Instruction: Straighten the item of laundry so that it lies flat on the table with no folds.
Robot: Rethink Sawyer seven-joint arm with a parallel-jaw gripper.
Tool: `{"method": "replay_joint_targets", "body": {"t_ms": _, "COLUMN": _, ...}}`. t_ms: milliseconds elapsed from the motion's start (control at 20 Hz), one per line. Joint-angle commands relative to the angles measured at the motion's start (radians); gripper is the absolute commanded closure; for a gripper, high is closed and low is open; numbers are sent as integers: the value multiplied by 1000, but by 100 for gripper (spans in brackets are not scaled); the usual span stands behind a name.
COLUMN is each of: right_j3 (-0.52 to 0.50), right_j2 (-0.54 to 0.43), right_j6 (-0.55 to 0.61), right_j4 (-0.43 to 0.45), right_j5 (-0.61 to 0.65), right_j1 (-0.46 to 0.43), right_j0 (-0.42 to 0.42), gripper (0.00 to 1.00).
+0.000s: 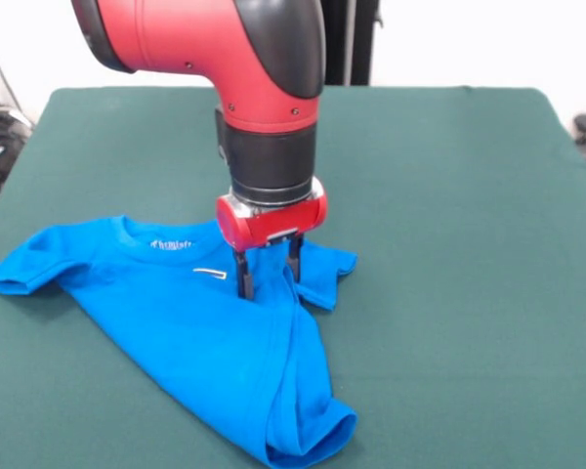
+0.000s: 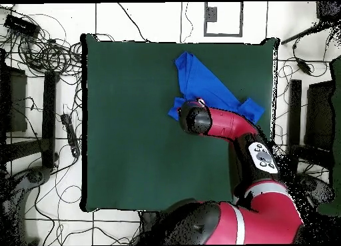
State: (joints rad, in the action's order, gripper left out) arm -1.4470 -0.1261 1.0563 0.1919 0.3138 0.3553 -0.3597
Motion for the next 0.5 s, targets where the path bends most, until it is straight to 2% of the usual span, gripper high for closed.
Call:
{"method": "replay_joint_targets", "body": {"t_ms": 50, "right_j3": -25, "right_j2": -17, "right_j6": 182, "right_j4": -44, "right_j5": 128, "right_j1": 31, "right_j0": 24, "gripper": 0}}
{"method": "replay_joint_targets", "body": {"t_ms": 500, "right_j3": -24, "right_j2": -12, "right_j6": 186, "right_j4": -43, "right_j5": 146, "right_j1": 41, "right_j0": 29, "gripper": 0}}
